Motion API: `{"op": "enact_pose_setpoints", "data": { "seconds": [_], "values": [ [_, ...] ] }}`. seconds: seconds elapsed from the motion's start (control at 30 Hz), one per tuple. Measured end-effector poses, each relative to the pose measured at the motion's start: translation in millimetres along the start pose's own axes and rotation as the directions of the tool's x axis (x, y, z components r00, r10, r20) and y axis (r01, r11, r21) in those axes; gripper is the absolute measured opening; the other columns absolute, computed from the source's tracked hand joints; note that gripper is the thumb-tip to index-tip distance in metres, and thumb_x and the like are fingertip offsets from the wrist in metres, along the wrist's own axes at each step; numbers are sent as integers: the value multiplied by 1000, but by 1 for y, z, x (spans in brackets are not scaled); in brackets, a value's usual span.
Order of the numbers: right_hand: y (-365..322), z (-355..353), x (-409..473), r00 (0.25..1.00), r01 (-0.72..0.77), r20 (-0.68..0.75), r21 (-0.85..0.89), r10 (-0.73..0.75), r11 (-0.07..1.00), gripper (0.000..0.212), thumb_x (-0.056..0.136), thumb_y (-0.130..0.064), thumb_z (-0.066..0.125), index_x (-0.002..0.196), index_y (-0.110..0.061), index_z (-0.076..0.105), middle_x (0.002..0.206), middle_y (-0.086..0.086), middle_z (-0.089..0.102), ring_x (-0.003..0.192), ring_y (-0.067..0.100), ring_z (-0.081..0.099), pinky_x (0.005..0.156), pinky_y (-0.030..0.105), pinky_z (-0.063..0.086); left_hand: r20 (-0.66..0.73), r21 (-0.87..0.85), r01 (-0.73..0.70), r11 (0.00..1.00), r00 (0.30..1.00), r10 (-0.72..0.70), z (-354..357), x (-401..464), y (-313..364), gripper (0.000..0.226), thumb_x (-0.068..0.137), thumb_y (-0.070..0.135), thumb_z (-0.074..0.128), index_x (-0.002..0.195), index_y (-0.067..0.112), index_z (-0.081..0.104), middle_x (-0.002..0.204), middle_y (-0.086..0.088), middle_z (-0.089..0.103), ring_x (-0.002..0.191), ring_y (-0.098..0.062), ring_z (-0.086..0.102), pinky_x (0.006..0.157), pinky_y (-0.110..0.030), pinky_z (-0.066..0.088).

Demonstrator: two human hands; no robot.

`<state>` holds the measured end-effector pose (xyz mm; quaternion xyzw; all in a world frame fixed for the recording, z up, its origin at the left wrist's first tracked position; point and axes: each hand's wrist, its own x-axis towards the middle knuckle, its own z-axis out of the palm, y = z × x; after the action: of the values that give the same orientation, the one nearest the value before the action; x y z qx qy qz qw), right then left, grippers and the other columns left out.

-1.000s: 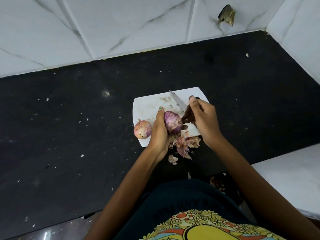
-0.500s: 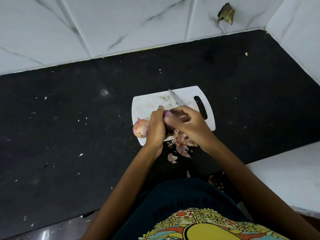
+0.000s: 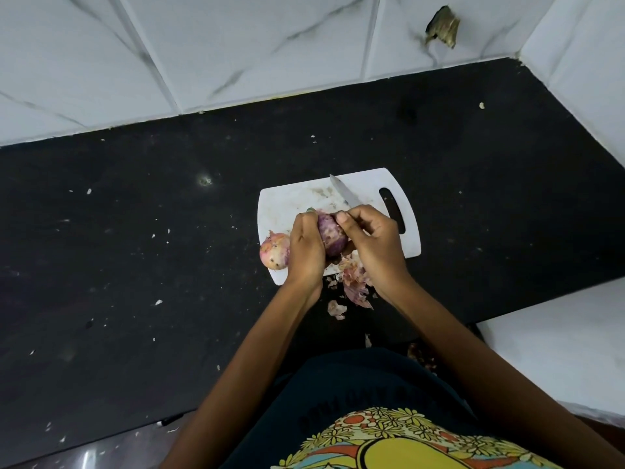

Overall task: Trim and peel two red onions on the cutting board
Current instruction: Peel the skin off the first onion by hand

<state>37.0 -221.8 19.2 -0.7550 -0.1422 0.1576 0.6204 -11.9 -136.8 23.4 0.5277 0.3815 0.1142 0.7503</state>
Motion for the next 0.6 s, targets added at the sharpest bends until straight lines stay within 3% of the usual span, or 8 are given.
{"op": "enact_pose_setpoints", "data": {
  "seconds": [0.1,0.2,0.33,0.43,0.53,0.6],
  "values": [
    [-4,-4,3,999,-32,44,61,29,998,12,90,-15,63,79,-10,65,75,5,62,68,10,59,56,21,50,45,-22,36,999,998,-35,-1,1,2,29,99,31,34,95,10,54,88,-9,59,73,-18,60,54,-28,44],
    [-5,-9,5,999,-40,31,105,37,994,7,84,-12,69,79,-6,68,71,1,66,64,3,61,58,17,50,84,-84,111,990,991,-104,-3,1,4,37,100,37,35,92,12,60,76,-2,66,59,-11,64,49,-22,44],
    [-7,-18,5,997,-81,-1,139,82,987,9,79,-11,75,75,-9,66,69,-4,67,63,0,63,58,15,49,77,-67,106,992,992,-101,-5,2,4,43,100,44,36,104,12,63,91,-7,71,76,-18,69,54,-24,52],
    [-12,-18,0,992,-103,89,125,92,987,14,77,-17,77,82,-9,66,77,2,68,70,7,64,62,21,53,49,-21,55,998,997,-54,-4,1,4,46,102,43,32,103,12,65,94,-10,71,79,-16,69,66,-31,56],
    [-15,-15,-4,991,-29,129,-38,33,999,27,71,-19,81,92,-11,66,87,0,68,76,6,63,66,21,55,28,-11,14,1000,1000,-13,-4,-1,7,47,103,40,29,95,12,66,82,-9,69,72,-15,65,57,-26,54],
    [-16,-14,-3,995,-12,95,-28,14,1000,26,71,-15,82,90,-6,68,84,-2,67,74,2,63,67,19,53,-6,6,2,1000,1000,-2,-3,-1,9,46,103,38,30,90,12,66,75,-5,66,66,-13,62,51,-23,48]
  ]
}}
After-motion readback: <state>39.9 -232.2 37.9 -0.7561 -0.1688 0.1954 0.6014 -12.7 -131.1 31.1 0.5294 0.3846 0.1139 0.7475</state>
